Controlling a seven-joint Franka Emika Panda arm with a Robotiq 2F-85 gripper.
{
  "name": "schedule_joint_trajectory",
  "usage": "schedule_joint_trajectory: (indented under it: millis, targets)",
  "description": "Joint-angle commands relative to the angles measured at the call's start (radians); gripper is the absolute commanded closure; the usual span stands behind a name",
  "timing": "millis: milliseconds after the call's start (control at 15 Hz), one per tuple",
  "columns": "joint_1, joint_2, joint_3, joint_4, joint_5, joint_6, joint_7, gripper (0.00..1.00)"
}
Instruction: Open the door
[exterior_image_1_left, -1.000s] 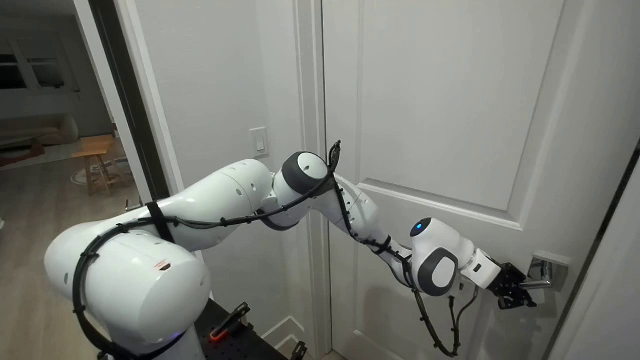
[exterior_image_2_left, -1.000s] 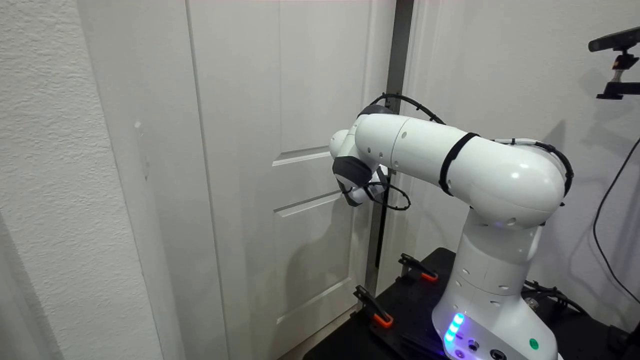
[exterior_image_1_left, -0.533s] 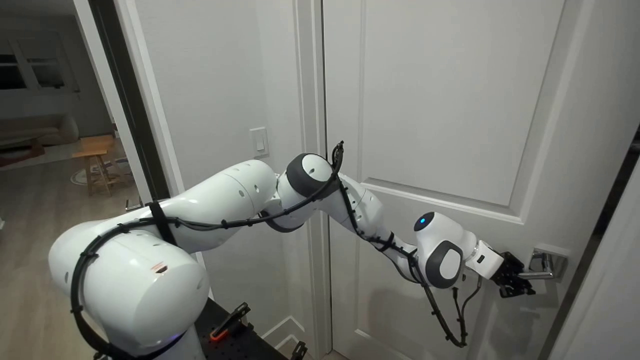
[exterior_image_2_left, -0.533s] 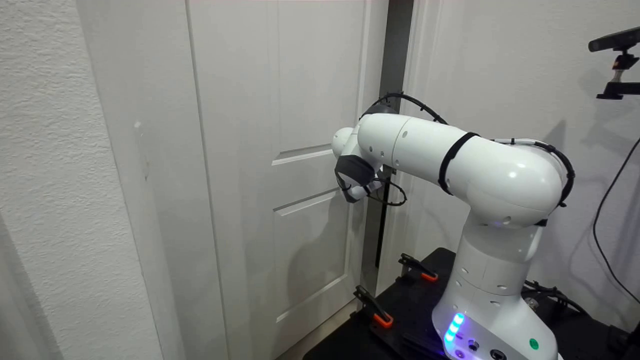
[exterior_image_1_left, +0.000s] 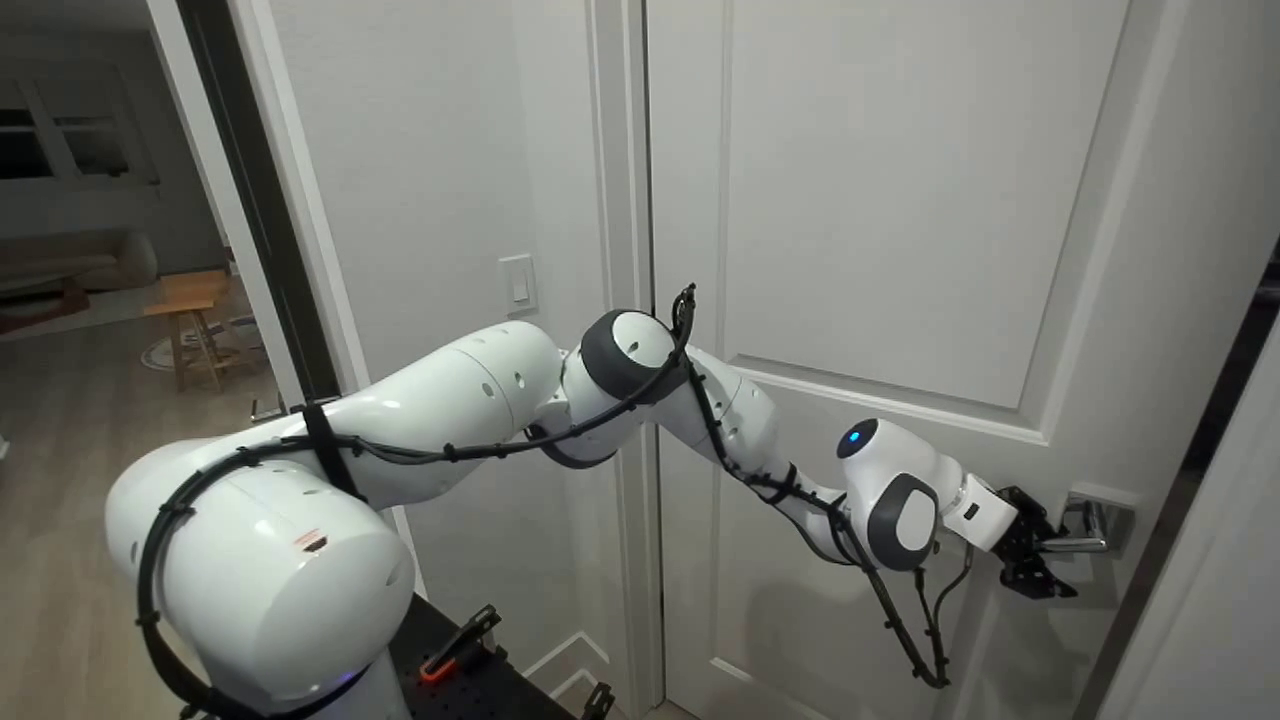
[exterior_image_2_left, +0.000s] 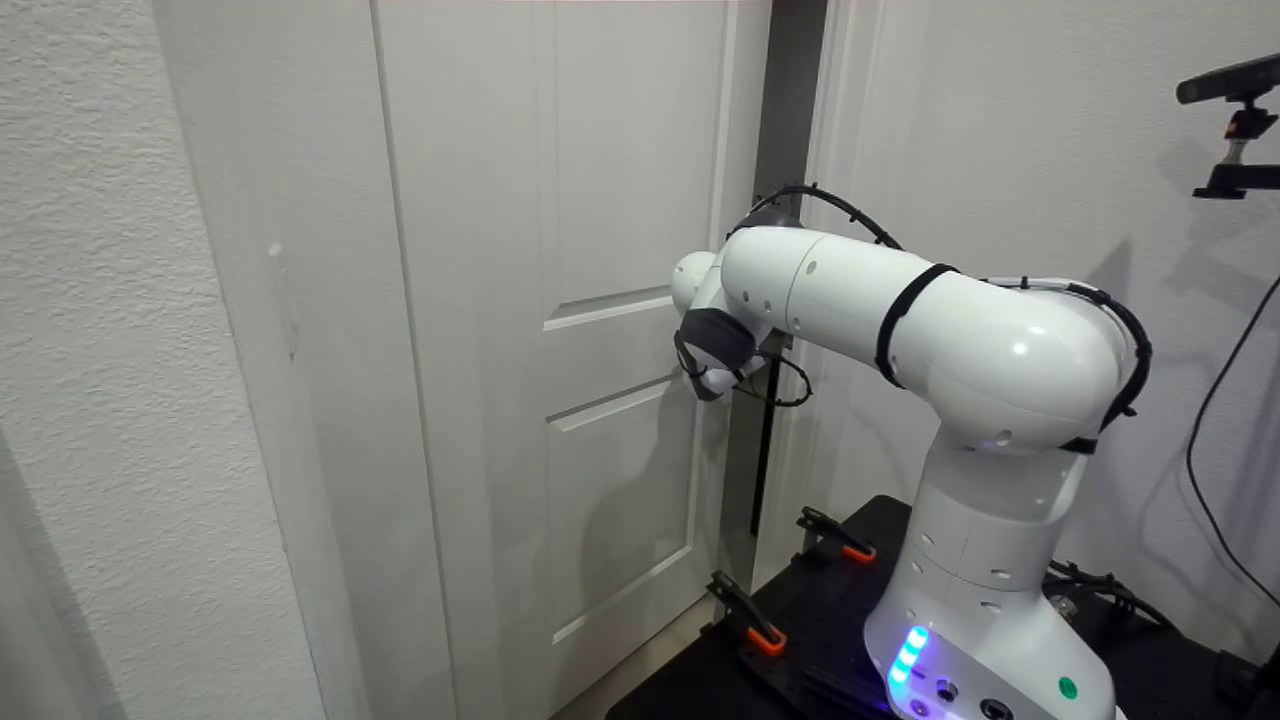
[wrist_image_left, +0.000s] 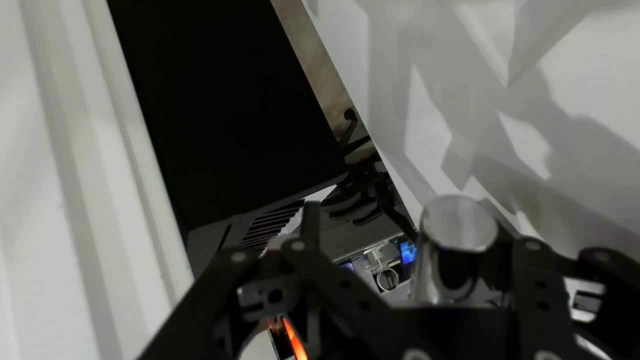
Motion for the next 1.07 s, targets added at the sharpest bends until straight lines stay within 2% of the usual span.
schedule_joint_trajectory:
  millis: [0,467,1000]
  targets:
    - [-0.034,0.0,0.01,0.077,-0.002,-0.063,0.007,0.0]
    - [-0.079,-0.026,0.034,0.209,-0.053,-0.215,0.034,0.0]
    - [-0.141,-0.092,0.097,0.315,-0.097,-0.261,0.06,0.0]
